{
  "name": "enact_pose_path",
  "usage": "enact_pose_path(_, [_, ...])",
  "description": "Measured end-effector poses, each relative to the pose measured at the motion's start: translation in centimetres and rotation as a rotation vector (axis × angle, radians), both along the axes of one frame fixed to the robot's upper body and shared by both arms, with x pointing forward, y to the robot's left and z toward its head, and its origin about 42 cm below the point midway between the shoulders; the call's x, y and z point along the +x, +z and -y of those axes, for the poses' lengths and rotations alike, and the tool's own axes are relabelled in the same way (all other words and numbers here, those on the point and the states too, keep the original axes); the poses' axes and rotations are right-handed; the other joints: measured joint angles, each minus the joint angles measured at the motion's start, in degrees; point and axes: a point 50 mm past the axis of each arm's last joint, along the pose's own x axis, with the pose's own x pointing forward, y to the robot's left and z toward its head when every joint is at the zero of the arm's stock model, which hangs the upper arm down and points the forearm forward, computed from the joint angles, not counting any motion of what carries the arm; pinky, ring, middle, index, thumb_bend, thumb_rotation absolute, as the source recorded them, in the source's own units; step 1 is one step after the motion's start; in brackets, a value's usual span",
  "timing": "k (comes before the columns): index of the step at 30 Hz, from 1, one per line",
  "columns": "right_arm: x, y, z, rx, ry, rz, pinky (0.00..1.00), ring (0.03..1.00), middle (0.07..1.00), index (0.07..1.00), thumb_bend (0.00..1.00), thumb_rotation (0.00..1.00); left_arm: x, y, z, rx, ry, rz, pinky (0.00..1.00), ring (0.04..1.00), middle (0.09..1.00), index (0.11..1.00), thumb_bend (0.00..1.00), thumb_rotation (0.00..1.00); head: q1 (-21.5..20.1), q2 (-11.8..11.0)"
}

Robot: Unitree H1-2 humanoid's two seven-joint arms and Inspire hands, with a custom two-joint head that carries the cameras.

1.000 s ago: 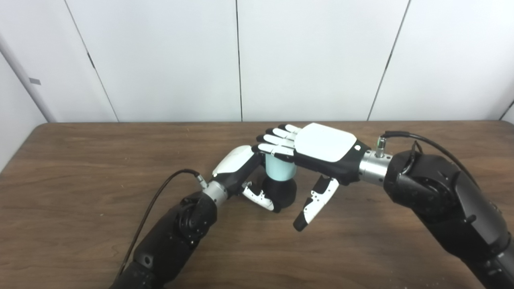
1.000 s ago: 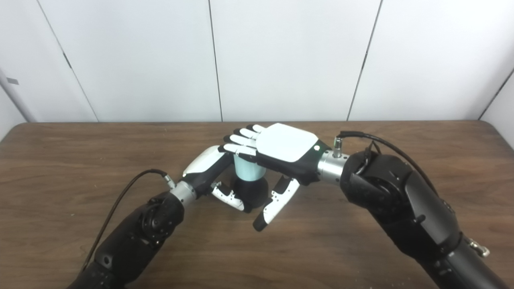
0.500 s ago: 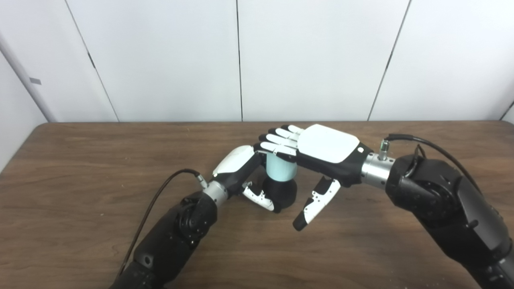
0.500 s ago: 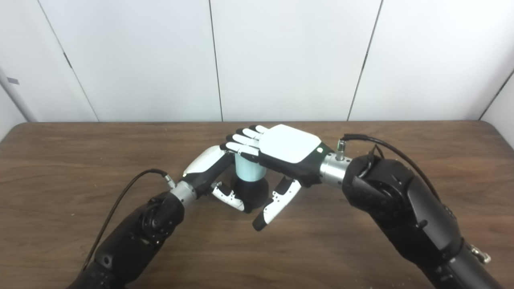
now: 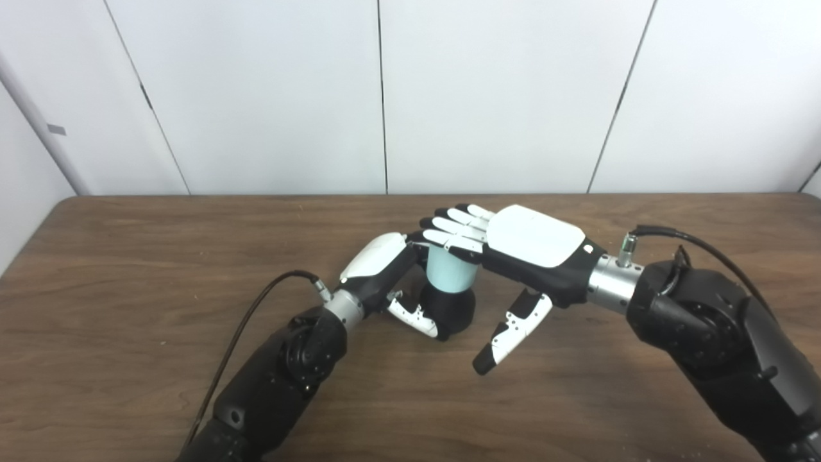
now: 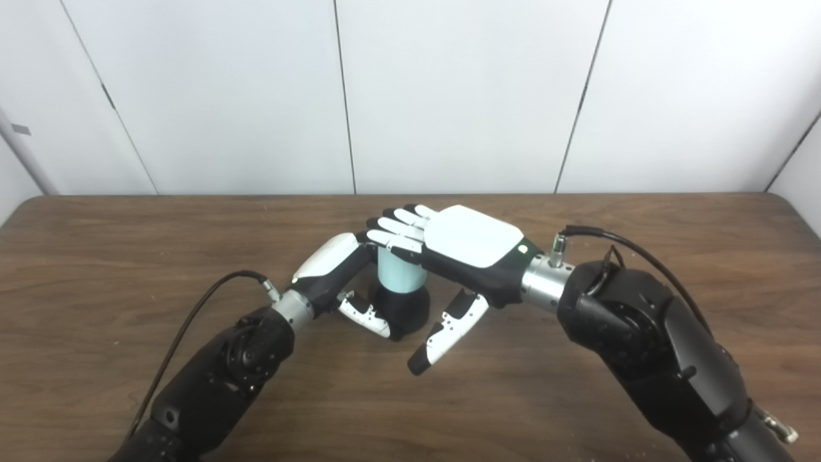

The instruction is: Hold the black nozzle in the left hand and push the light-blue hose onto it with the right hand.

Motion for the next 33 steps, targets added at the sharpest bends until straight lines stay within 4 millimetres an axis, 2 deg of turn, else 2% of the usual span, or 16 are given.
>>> enact_pose_path(28, [0.36, 0.42, -0.99, -0.053, 0.035, 0.015, 1.00, 1.000, 1.000, 0.969, 0.77, 0.71, 0.01, -0.01, -0.08, 0.006, -0.002, -0.001, 1.00, 0.655, 0.518, 0.466, 0.52, 0.00, -0.1, 0.4])
enact_pose_path(33, [0.40, 0.51, -0.93, -0.052, 0.033, 0.016, 1.00, 1.000, 1.000, 0.963, 0.76, 0.68, 0.02, 0.00, -0.09, 0.007, -0.003, -0.001, 1.00, 0.655, 0.518, 0.466, 0.52, 0.00, -0.4, 0.2])
